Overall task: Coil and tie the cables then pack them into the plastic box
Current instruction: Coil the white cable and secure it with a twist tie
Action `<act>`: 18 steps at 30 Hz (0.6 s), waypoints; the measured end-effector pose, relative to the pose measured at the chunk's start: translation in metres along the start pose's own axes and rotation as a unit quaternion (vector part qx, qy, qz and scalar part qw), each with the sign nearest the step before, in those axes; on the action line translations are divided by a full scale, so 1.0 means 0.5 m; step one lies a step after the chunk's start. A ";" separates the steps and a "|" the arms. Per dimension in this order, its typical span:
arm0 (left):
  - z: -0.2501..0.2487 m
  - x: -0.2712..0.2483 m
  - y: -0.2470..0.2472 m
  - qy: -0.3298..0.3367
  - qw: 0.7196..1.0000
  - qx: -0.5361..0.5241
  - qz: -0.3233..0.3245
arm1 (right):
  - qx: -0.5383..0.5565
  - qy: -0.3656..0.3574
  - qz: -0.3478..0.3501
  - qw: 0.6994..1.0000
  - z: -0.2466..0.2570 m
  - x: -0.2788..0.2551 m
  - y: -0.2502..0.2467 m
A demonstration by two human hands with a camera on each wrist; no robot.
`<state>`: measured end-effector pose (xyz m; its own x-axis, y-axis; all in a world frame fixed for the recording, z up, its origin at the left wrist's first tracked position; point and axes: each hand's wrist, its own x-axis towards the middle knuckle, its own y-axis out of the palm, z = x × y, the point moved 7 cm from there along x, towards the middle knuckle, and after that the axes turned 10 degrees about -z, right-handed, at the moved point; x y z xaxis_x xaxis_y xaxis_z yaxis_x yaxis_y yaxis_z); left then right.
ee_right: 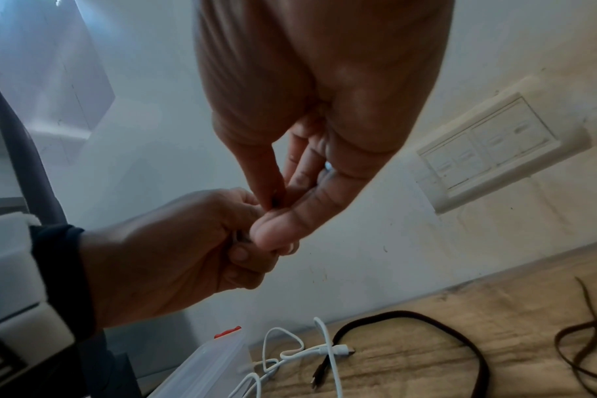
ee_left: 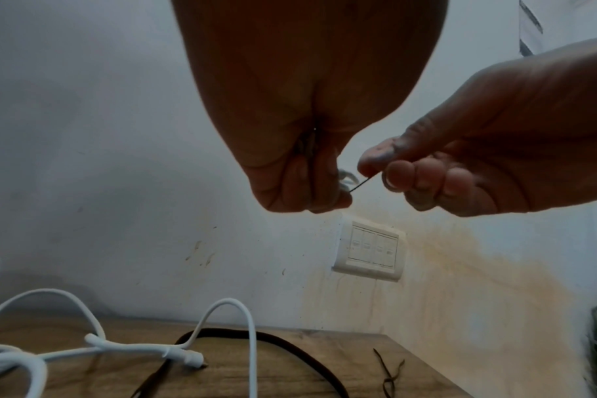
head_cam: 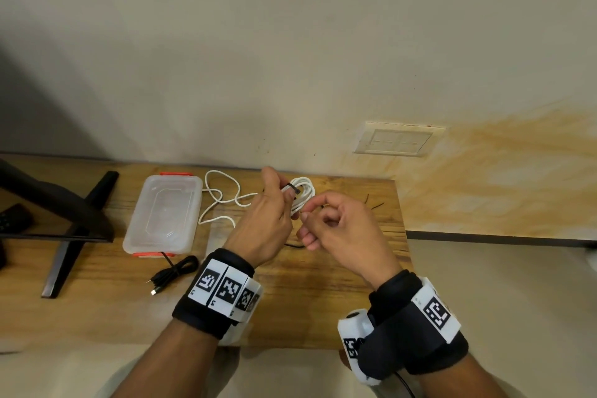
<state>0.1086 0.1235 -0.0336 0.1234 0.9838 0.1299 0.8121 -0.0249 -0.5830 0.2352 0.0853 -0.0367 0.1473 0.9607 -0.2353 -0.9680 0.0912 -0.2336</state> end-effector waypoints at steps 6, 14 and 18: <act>0.002 0.002 -0.006 0.002 1.000 -0.027 0.007 | 0.003 -0.056 0.062 0.997 0.022 0.003 -0.010; 0.002 -0.001 0.004 0.017 0.996 -0.085 0.022 | -0.038 -0.137 -0.066 0.988 0.041 0.013 -0.029; 0.012 0.003 0.002 0.016 0.996 -0.087 0.022 | 0.027 -0.092 -0.082 0.992 0.033 0.014 -0.020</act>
<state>0.1063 0.1260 -0.0388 0.1778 0.9748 0.1348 0.8916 -0.1016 -0.4413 0.2426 0.0955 -0.0204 0.2699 0.9627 -0.0206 -0.9441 0.2604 -0.2020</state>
